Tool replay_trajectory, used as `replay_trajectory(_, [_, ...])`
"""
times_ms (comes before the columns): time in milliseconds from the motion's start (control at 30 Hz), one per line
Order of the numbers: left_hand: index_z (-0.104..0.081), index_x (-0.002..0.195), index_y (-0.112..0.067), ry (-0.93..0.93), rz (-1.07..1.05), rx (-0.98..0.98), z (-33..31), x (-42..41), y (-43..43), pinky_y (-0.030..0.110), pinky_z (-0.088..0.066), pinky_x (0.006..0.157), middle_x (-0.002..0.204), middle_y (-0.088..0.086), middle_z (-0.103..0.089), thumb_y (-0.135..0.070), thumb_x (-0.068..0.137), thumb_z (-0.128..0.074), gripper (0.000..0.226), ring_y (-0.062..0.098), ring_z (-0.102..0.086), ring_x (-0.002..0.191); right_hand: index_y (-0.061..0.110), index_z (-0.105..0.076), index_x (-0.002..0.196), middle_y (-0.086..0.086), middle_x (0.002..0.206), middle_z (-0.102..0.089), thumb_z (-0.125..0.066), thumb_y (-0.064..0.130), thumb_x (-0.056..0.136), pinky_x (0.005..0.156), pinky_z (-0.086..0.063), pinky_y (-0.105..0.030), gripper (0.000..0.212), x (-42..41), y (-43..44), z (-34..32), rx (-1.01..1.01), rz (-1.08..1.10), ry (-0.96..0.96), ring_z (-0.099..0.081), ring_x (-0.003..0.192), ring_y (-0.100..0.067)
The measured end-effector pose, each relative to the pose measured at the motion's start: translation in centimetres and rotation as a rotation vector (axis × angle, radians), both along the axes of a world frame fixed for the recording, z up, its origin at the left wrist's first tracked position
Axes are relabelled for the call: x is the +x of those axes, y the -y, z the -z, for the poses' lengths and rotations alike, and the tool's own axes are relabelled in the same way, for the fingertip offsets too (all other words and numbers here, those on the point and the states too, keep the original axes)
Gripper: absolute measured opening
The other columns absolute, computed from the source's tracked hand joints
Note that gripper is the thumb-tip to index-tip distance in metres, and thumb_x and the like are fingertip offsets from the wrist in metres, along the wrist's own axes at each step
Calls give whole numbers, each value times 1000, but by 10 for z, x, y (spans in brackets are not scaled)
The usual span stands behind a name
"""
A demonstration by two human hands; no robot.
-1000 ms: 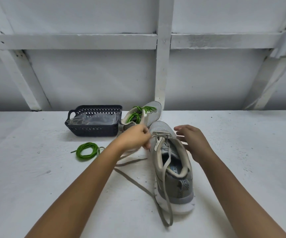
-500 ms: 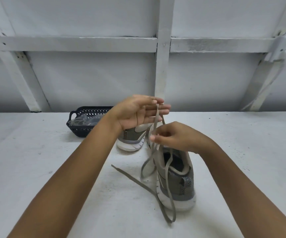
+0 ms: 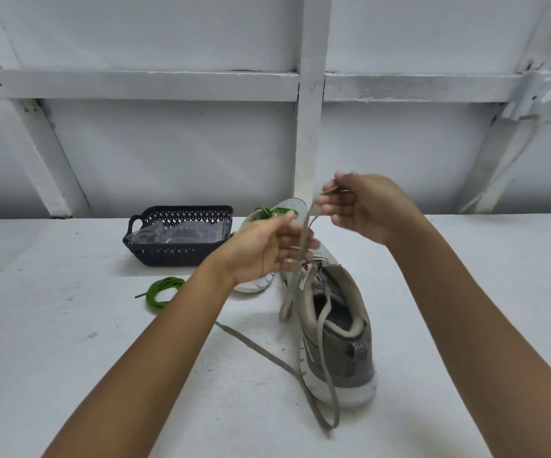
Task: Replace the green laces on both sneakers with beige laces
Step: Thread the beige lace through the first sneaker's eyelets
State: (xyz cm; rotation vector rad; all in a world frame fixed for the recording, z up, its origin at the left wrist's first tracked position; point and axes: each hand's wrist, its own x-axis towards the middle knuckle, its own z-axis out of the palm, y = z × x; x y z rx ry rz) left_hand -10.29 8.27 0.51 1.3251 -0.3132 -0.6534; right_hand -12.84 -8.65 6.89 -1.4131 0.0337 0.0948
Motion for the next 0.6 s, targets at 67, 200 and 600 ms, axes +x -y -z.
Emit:
replay_trajectory(67, [-64,97,-9,64,75,49,7,-5,-1,30,-52,72,82,3,-70,-37,90,-45,35,16,-67,76,8,-53,75,-2,53,-66,-36,18,102,45,-49,-16,33,12,3,1,127,87,3,-61,45,-8])
replay_trajectory(200, [-64,93,-8,147,7,64,13,-6,-2,27,-50,65,69,-2,-64,-19,98,-42,25,12,-63,66,7,-52,76,-6,59,-60,-40,21,100,49,-48,-22,30,36,4,12,309,350,-39,-58,52,-14])
replay_trajectory(600, [-63,92,-6,175,-55,122,13,2,2,21,-42,56,57,-6,-49,-19,100,-39,28,9,-49,54,14,-56,70,6,49,-46,-51,14,95,34,-23,-10,25,45,-19,43,-113,71,-155,-36,31,-1])
